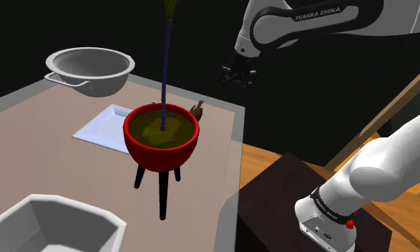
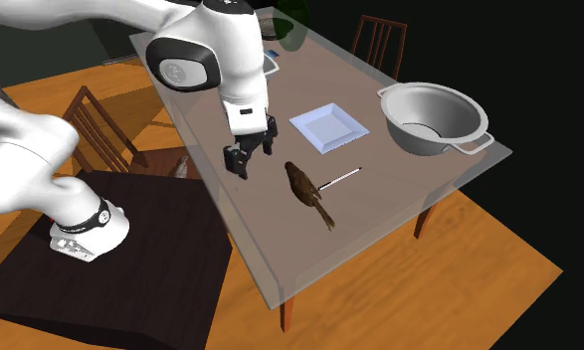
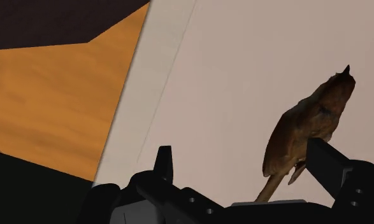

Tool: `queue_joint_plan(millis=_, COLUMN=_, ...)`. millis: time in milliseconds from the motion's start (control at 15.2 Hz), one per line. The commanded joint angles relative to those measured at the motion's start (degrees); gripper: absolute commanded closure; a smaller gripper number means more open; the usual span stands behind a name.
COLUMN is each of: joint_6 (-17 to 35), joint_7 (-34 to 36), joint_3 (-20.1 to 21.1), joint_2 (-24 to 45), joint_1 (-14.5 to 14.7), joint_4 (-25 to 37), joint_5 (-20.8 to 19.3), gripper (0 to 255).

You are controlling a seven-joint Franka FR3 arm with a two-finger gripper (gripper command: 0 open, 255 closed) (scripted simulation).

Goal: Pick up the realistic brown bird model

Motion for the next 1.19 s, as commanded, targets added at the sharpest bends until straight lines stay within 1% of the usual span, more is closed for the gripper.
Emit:
queue_joint_plan(millis=0, joint_6=2.34, joint_7=3.27, joint_3=0.8, joint_2=4.69, joint_1=0.12, joint_4=2.24, joint_5=-0.83, gripper=0)
queue_joint_plan(millis=396, joint_6=6.02, joint_7=11.68, joint_3=1.26, joint_2=18.21, joint_1=1.04, joint_4=11.41, joint_5=-3.97, gripper=0)
queue_joint_plan(millis=792, joint_6=7.02, joint_7=18.72, joint_3=0.02, joint_2=32.04, joint_1=2.93, joint_4=23.6, joint_5=-6.52, gripper=0)
queue_joint_plan(millis=858, joint_6=7.0, joint_7=19.0, joint_3=-0.1, joint_2=32.71, joint_1=3.06, joint_4=24.27, joint_5=-6.59, gripper=0)
queue_joint_plan(millis=1122, joint_6=9.45, joint_7=19.22, joint_3=-0.29, joint_2=34.29, joint_1=3.19, joint_4=23.38, joint_5=-6.93, gripper=0)
